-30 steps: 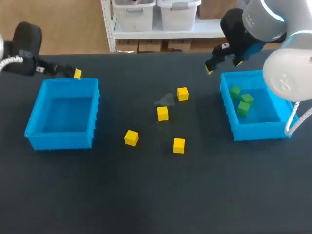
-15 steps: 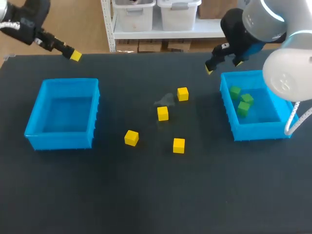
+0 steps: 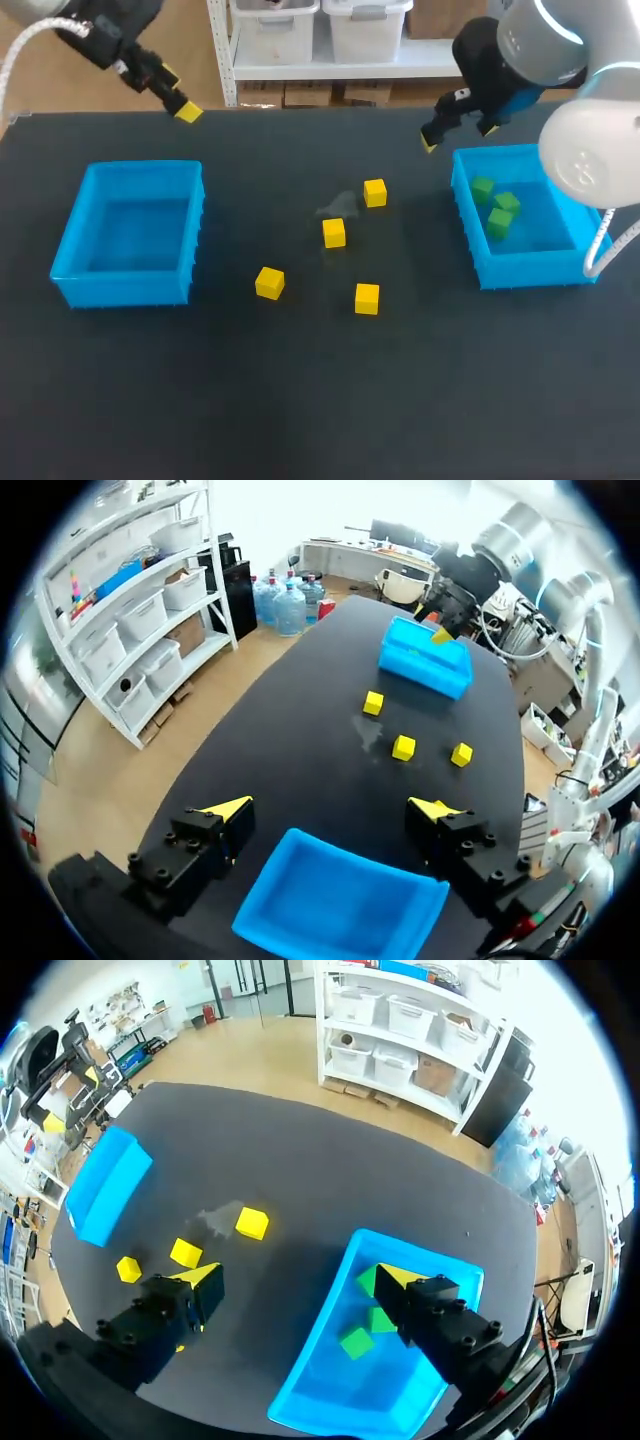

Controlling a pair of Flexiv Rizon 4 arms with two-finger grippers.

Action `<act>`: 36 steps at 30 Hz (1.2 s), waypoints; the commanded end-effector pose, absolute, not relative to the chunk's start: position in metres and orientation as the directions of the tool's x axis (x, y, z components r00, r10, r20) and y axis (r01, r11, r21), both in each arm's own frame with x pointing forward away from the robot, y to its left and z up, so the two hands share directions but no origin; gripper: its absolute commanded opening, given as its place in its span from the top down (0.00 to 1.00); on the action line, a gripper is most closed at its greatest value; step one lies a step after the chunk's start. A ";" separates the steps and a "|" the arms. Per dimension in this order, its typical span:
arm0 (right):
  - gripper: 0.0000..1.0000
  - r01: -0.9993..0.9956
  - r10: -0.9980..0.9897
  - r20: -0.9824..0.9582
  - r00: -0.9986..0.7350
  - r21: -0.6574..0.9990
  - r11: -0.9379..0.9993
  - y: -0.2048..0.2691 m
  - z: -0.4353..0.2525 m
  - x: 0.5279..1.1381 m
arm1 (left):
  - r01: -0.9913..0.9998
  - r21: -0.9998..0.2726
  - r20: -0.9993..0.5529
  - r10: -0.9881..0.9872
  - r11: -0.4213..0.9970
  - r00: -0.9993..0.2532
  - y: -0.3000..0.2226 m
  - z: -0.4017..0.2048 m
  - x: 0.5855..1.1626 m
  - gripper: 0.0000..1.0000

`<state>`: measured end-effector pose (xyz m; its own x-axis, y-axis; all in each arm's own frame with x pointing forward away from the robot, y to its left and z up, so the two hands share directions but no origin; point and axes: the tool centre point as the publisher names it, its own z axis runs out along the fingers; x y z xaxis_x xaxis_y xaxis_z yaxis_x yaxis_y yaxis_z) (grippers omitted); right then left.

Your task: Put the green cubes in the right bin and the yellow cubes in the left bin.

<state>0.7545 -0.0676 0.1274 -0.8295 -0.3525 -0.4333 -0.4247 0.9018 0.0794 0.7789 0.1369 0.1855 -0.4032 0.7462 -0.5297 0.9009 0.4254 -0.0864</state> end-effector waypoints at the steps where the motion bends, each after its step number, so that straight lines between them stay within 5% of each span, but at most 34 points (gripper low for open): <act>1: 0.00 -0.425 -0.353 -0.433 -0.829 0.080 0.902 -0.068 0.128 0.754 | 0.916 -0.097 -0.404 0.825 0.390 -0.394 0.127 0.186 0.786 0.00; 23: 0.00 -0.425 -0.353 -0.433 -0.829 0.080 0.902 -0.068 0.128 0.754 | 0.948 -0.269 -0.385 0.884 0.168 -0.266 0.070 0.200 0.796 0.00; 36: 0.00 -0.425 -0.353 -0.433 -0.829 0.080 0.902 -0.068 0.128 0.754 | 0.869 -0.458 -0.410 0.822 0.190 -0.396 0.040 0.196 0.808 0.00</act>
